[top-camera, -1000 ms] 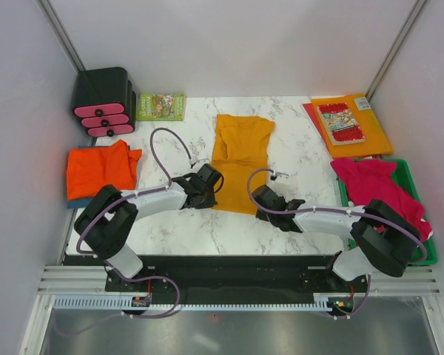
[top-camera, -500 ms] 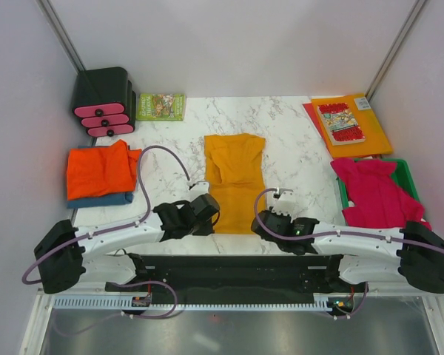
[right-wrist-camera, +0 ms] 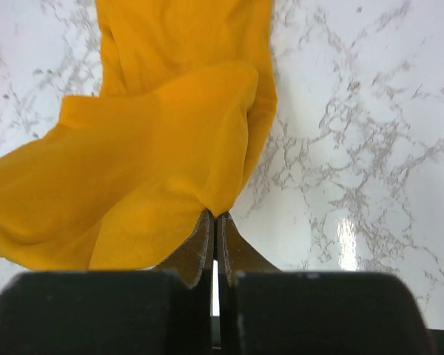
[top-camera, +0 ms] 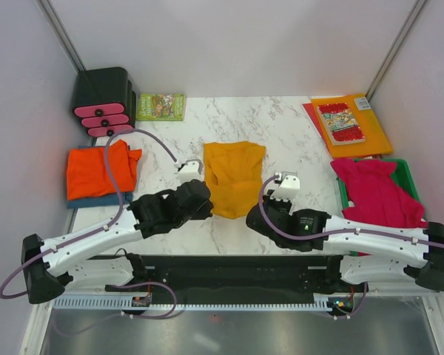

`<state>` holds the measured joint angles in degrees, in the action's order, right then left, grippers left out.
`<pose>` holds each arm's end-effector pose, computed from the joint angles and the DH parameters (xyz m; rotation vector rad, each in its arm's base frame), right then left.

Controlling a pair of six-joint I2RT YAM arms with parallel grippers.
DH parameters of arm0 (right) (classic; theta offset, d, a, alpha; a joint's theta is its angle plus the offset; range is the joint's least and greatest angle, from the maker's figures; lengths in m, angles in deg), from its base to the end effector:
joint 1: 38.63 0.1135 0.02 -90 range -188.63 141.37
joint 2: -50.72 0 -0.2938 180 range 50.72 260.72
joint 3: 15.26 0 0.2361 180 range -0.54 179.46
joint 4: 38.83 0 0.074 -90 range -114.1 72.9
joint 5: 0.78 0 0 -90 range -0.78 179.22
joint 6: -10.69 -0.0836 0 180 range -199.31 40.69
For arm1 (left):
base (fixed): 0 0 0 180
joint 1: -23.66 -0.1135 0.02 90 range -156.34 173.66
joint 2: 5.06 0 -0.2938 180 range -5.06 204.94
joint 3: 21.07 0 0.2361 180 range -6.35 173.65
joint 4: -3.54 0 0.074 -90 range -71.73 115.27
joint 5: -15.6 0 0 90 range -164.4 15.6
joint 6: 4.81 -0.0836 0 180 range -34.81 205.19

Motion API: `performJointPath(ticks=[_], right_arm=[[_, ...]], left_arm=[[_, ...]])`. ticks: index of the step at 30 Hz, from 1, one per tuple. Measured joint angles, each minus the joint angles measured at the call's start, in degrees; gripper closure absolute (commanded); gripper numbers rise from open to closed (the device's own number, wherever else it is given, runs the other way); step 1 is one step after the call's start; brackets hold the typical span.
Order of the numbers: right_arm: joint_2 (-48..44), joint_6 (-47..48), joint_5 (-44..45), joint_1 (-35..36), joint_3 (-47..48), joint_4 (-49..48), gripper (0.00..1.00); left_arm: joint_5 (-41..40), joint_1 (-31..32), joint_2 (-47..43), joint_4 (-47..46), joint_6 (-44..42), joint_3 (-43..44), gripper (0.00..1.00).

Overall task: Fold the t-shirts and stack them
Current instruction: Fold the long partially folded tshirt into a neat square

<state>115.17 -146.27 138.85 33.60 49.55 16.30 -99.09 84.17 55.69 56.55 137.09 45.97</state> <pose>0.1227 0.1742 0.2754 0.2134 2.1314 0.2890 0.1357 -0.1690 0.2865 -0.0269 2.3433 -0.4855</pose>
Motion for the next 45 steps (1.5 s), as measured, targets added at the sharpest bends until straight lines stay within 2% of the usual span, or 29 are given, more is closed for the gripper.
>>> performJointPath(ticks=[9,15,24,30,37,45], right_arm=[[2.49,7.61,6.84,-1.88,8.90,1.42,1.00],[6.69,16.50,4.98,-11.28,9.86,-4.59,1.00],[17.33,27.82,-2.75,-23.74,12.00,-15.69,1.00],[27.65,33.20,-6.82,-29.59,18.80,-20.17,1.00],[38.82,36.59,-10.97,-35.08,27.10,-23.37,1.00],[48.59,37.57,-15.39,-39.63,32.72,-25.40,1.00]], left_arm=[[-6.54,-0.09,1.27,1.53,-5.22,8.94,0.98],[-8.09,-3.85,7.26,-0.72,-9.90,13.44,0.98],[-3.67,-13.92,17.75,-6.56,-13.99,15.61,0.98],[-0.94,-19.30,26.82,-8.76,-16.26,20.76,0.98],[2.64,-25.38,38.07,-9.92,-17.53,29.62,0.98],[6.21,-29.40,50.21,-10.34,-18.38,37.24,0.98]])
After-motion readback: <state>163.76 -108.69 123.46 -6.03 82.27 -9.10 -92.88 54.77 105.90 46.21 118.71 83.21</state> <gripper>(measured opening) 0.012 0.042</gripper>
